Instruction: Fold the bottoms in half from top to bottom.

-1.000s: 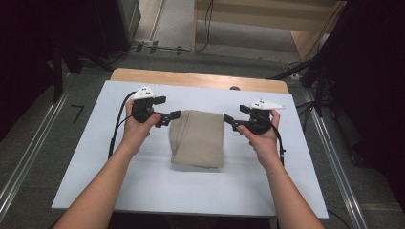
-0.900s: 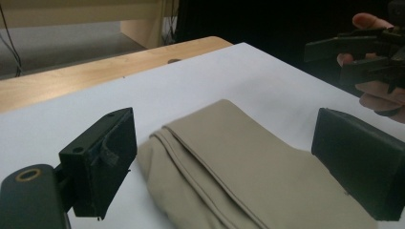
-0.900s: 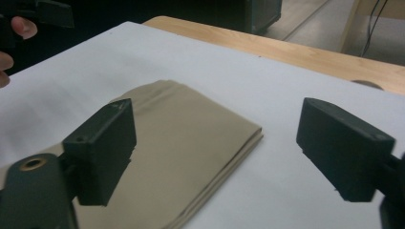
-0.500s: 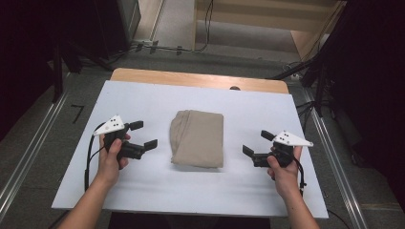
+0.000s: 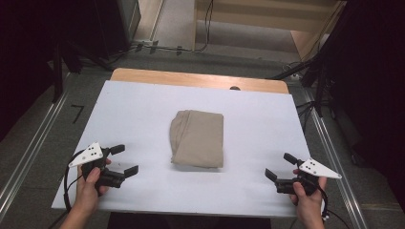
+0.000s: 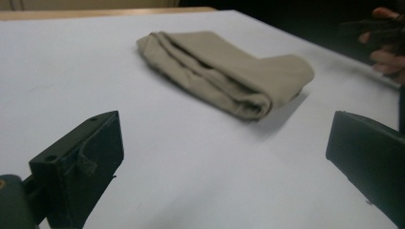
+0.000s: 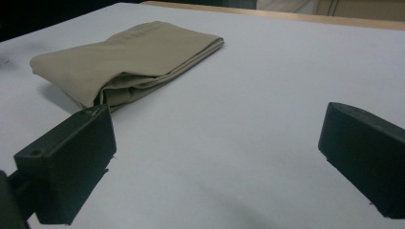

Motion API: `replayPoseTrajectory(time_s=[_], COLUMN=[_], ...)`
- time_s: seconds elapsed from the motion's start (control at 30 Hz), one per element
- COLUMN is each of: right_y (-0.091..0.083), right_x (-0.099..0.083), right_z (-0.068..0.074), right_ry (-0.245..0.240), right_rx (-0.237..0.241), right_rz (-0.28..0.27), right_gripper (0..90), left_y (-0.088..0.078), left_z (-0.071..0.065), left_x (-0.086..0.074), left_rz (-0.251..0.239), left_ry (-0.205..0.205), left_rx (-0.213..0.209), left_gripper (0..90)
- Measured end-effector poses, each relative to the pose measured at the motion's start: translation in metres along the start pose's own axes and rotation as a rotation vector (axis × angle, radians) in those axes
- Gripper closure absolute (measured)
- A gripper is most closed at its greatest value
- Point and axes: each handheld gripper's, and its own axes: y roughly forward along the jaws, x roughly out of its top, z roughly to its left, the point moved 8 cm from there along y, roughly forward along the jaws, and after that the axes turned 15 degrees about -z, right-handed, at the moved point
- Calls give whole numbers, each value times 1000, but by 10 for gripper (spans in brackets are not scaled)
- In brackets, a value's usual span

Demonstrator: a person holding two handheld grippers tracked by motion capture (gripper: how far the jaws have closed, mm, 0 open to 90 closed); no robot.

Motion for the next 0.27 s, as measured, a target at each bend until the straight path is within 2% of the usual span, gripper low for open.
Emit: replayPoseTrajectory(time_s=[0.07,0.27], right_y=[-6,-8], right_x=[-4,-12], right_z=[-3,-5], right_ry=[7,22], right_rx=[-11,-23], right_rz=[4,15], right_gripper=[0,0], left_y=[-7,-13], left_z=[2,4], left_x=[-3,-4], left_rz=[-1,-2], left_ry=[-18,-11], left_rx=[6,28], left_gripper=[0,0])
